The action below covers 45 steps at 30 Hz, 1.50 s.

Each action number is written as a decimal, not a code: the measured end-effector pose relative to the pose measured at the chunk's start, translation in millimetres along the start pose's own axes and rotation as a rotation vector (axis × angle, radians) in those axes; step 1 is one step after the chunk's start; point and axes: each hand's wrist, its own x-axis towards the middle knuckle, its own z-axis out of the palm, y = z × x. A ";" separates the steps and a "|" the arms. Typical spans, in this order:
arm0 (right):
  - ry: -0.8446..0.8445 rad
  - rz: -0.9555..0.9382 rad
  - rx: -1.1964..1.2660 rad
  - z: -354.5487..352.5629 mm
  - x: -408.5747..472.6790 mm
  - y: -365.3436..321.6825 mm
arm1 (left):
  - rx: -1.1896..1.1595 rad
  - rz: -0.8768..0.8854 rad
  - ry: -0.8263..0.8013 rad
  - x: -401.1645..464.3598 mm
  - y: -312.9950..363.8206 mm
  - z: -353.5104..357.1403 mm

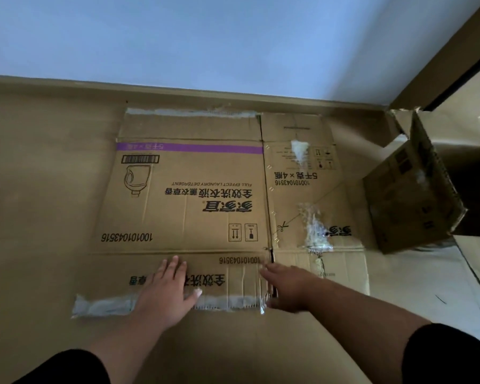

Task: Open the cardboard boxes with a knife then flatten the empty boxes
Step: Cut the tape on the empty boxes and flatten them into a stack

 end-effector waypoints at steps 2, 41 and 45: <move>0.089 0.012 -0.045 -33.5 -24.1 9.7 | -0.012 0.041 0.059 3.8 3.4 -17.6; 0.439 0.764 0.245 -42.4 -153.1 224.3 | -0.270 0.191 0.180 -54.0 121.9 -86.0; 0.418 0.757 0.177 -39.9 -152.9 218.3 | -0.329 0.181 0.186 -50.8 148.9 -88.9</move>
